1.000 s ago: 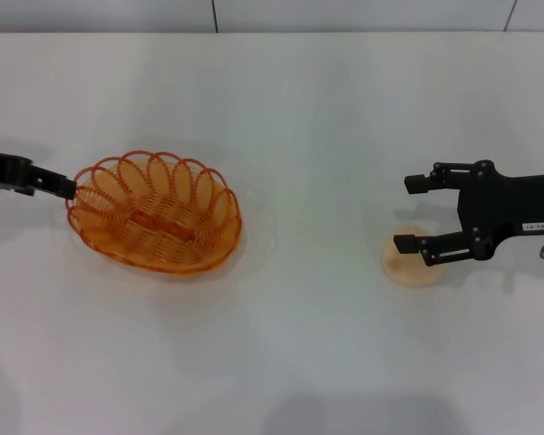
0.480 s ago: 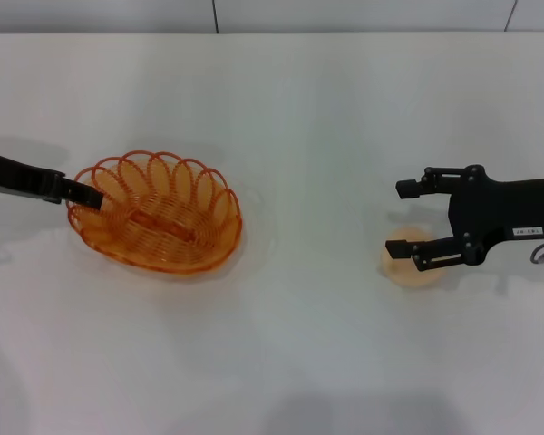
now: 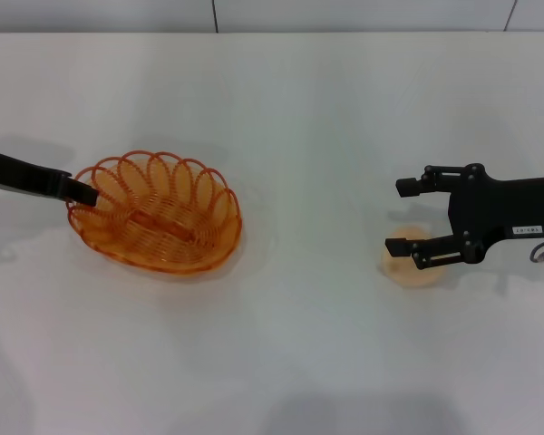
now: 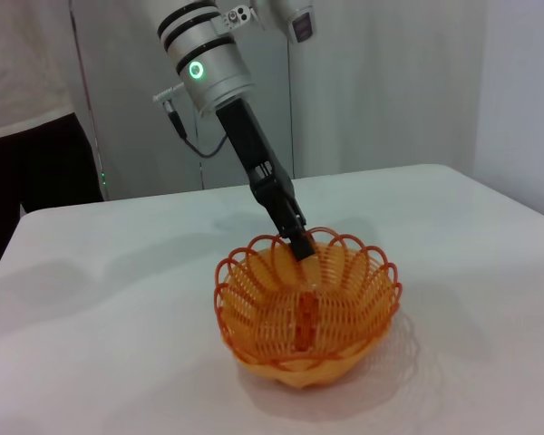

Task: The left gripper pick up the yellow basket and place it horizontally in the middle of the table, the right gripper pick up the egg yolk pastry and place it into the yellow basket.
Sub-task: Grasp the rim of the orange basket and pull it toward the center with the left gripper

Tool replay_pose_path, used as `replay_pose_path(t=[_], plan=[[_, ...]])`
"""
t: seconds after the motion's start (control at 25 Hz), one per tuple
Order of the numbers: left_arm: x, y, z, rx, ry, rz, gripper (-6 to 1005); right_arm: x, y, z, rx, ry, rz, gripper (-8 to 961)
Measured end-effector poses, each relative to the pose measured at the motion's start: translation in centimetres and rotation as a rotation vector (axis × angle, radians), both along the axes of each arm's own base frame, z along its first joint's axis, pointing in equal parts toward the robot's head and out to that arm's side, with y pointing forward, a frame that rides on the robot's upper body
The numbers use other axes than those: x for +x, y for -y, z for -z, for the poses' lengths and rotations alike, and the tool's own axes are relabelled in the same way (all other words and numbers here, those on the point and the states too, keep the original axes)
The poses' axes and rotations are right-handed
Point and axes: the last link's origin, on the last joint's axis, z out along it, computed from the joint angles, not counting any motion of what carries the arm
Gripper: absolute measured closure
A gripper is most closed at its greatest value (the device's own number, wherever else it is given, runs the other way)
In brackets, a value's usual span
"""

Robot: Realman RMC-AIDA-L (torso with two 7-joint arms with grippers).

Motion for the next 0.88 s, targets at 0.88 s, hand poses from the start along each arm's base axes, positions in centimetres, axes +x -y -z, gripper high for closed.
replay_pose_path(t=[0.88], plan=[[2.6, 0.8, 0.0, 0.019, 0.210, -0.024, 923, 0.0, 0.0, -0.3, 0.015, -0.011, 0.003, 111]])
